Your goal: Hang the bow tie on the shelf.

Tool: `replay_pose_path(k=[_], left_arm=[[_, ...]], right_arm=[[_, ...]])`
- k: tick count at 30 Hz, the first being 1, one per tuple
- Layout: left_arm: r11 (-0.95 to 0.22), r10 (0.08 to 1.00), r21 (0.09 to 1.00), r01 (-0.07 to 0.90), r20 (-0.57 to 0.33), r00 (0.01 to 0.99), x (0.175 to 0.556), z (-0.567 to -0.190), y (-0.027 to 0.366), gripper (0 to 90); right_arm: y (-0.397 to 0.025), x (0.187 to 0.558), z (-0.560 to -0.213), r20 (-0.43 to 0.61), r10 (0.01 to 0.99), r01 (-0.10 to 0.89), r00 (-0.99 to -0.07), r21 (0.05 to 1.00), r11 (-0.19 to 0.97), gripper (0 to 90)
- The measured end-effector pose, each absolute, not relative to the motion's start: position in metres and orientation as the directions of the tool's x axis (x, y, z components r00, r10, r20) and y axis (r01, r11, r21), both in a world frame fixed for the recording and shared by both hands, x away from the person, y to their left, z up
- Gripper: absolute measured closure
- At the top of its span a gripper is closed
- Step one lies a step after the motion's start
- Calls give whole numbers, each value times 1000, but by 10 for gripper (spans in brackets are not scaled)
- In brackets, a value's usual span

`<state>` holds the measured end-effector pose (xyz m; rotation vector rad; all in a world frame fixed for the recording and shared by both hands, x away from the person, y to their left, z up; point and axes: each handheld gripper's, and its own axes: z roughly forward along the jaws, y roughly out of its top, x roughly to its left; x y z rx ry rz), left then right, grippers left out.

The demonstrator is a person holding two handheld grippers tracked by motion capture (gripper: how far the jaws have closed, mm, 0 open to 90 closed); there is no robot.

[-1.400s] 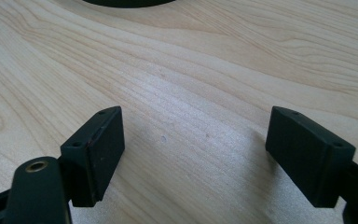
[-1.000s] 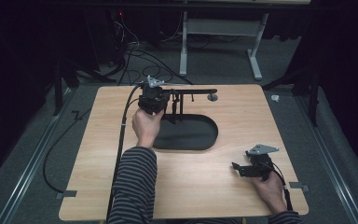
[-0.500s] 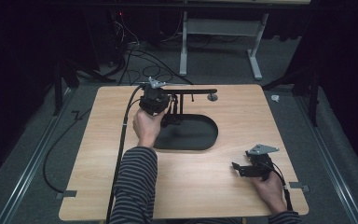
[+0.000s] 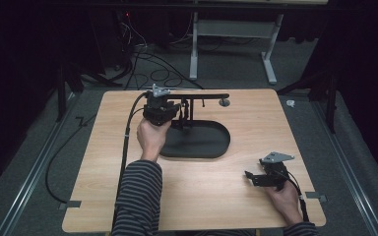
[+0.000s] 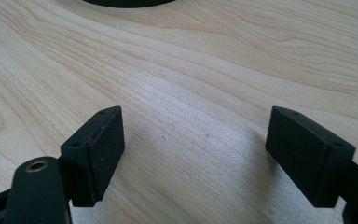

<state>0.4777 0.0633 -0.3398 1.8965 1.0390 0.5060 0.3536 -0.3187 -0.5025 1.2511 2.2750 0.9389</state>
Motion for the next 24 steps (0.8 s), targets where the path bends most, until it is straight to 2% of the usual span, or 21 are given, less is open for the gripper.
replay_pose_path(k=[9,24], left_arm=[[-237,811,857,457,-83,578,464,-339,74,633],[-266,815,854,446,-48,577,445,-335,85,557]], right_arm=[[-319,354,-502,-8,847,595,-532,709,380,206],[-319,354,-503,-12,845,590,-535,710,385,206]])
